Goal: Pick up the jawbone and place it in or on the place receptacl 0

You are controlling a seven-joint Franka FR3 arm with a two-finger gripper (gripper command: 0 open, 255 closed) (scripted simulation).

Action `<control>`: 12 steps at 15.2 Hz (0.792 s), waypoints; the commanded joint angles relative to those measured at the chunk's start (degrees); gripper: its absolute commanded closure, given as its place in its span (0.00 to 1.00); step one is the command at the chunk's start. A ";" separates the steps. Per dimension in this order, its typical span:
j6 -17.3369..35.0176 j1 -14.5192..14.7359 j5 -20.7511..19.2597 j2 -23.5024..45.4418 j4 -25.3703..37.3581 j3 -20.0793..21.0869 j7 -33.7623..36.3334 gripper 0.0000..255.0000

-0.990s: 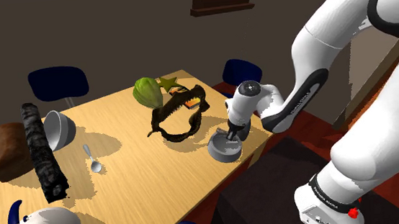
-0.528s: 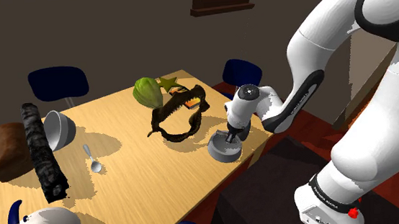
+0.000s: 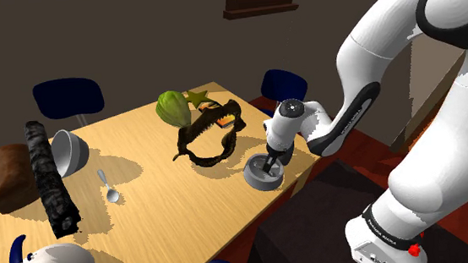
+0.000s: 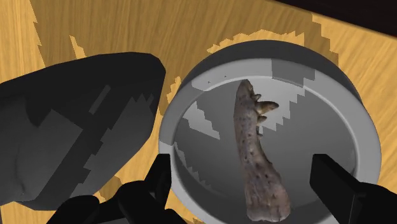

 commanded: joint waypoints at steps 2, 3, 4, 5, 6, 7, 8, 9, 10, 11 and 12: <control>-0.50 -1.57 12.07 -6.29 -3.75 3.68 -9.76 0.00; -0.90 -2.09 19.19 -9.62 -5.55 5.63 -15.32 0.00; -1.35 -2.22 25.28 -12.32 -6.86 7.10 -19.96 0.00; -1.35 -1.87 25.28 -12.32 -6.86 6.75 -19.96 0.00; -1.35 -1.73 25.28 -12.32 -6.86 6.61 -19.96 0.00; -1.34 -1.70 25.26 -12.32 -6.87 6.57 -19.95 0.00; -1.35 -1.69 25.27 -12.32 -6.86 6.56 -19.96 0.00; -1.35 -1.69 25.27 -12.32 -6.86 6.56 -19.96 0.00; -1.35 -1.68 25.28 -12.32 -6.86 6.56 -19.96 0.00; -1.35 -1.68 25.28 -12.32 -6.86 6.56 -19.96 0.00; -1.35 -1.68 25.28 -12.32 -6.86 6.56 -19.96 0.00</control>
